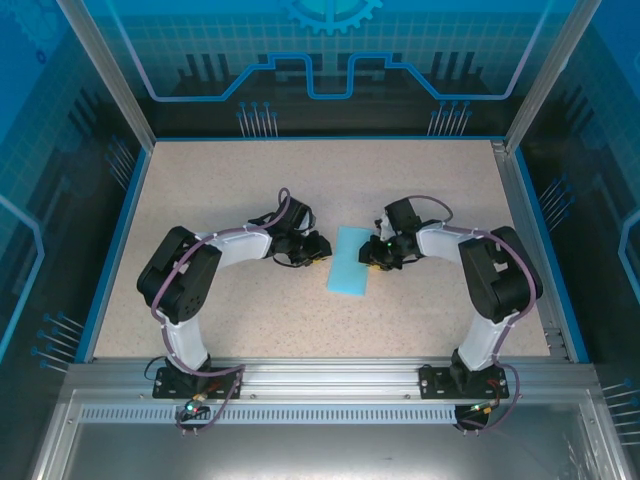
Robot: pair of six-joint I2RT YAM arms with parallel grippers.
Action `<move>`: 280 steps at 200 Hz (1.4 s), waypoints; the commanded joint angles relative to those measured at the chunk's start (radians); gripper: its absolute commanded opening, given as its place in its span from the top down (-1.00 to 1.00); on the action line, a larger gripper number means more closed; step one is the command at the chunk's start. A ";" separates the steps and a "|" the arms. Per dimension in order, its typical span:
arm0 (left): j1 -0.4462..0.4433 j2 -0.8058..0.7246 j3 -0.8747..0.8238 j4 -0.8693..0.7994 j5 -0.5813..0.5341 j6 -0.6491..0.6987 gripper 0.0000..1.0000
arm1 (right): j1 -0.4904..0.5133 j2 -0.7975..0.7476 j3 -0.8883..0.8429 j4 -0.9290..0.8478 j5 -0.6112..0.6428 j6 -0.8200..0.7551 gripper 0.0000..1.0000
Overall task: Fold a paper plane with a square sheet of paper (pick it up from the middle)
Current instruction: Fold the triangle a second time at the center of the table.
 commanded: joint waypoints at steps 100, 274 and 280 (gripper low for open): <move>-0.009 -0.019 -0.022 -0.023 0.101 -0.038 0.31 | 0.017 -0.064 0.013 -0.060 0.040 -0.060 0.42; -0.015 -0.021 -0.071 -0.008 0.152 -0.021 0.16 | 0.013 0.023 -0.052 -0.056 0.077 -0.059 0.47; -0.017 -0.019 -0.071 -0.009 0.159 -0.021 0.15 | 0.014 0.024 -0.054 -0.053 0.079 -0.059 0.47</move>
